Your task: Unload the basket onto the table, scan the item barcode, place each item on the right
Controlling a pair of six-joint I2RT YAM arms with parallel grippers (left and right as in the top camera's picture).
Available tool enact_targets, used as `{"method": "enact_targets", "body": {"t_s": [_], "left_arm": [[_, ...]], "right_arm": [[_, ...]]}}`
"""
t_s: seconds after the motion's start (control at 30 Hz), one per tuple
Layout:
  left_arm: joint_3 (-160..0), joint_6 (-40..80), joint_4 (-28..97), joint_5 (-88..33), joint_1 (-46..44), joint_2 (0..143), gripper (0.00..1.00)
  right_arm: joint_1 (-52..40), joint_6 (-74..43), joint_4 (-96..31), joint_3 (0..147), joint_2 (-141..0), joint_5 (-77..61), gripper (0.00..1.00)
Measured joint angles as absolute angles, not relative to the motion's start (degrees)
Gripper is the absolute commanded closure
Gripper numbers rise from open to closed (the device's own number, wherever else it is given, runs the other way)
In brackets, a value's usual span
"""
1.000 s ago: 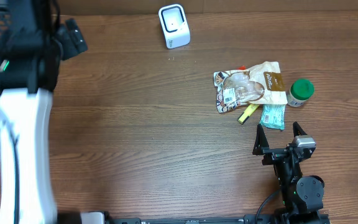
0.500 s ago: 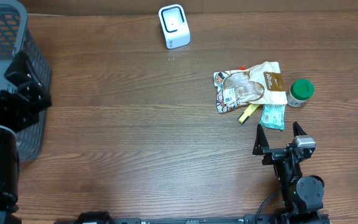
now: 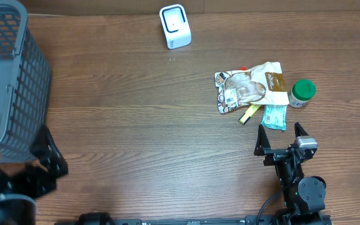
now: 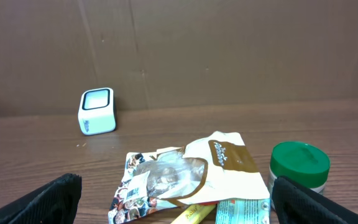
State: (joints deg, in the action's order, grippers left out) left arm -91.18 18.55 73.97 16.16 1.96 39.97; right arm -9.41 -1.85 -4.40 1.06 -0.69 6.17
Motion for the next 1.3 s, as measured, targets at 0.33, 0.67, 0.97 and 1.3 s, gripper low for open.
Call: {"method": "enact_targets", "body": {"t_s": [0.33, 0.67, 0.97, 1.3], "left_arm": [[-67.96, 18.61, 53.10, 15.99, 1.96, 21.67, 0.00], [-41.82, 19.77, 3.22, 8.40, 1.96, 9.45, 0.00], [-19.42, 22.61, -25.36, 4.21, 1.96, 2.39, 0.00], [-4.86, 24.53, -29.43, 3.62, 1.96, 1.02, 0.00]], "right_arm": [[-9.41, -1.87, -4.38, 1.06, -0.69, 6.17, 0.00], [-9.39, -1.87, -4.38, 1.06, -0.69, 6.15, 0.00], [-9.39, -1.89, -4.38, 1.06, -0.69, 6.15, 0.00], [-9.41, -1.89, -4.38, 1.06, -0.69, 6.15, 0.00]]}}
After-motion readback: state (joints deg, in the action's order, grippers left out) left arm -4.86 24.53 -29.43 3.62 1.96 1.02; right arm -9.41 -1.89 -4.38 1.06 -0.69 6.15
